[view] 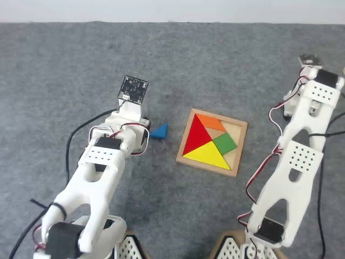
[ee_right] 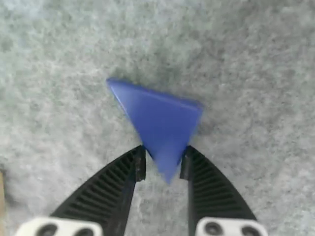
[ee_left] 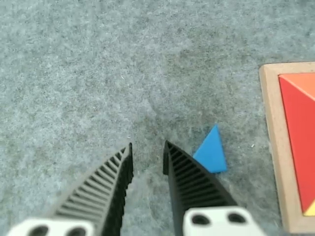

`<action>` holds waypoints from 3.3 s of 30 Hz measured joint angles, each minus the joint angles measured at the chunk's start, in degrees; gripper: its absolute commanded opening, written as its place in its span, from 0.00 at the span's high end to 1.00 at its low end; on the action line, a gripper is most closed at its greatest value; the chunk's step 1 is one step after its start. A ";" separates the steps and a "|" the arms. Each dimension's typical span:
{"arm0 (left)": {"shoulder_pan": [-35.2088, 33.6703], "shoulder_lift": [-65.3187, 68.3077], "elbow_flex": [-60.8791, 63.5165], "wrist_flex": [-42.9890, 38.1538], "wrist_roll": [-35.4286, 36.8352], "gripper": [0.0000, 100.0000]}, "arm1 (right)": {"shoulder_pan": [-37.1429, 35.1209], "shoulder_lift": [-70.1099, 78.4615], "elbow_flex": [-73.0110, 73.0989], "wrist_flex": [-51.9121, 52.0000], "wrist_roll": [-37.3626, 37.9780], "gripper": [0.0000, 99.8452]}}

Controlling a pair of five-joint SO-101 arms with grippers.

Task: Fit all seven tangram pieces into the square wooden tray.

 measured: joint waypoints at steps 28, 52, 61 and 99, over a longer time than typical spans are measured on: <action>0.00 0.00 0.00 0.00 0.00 0.89 | -7.82 -21.10 33.05 -11.60 17.41 0.74; 0.00 0.00 0.00 0.00 0.00 0.89 | -2.90 -15.82 33.05 -20.31 25.93 0.74; 0.00 0.00 0.00 0.00 0.00 0.89 | -3.16 -15.21 33.41 -26.11 31.74 0.74; 0.00 0.00 0.00 0.00 0.00 0.89 | -0.26 -16.35 32.70 -7.56 36.04 0.92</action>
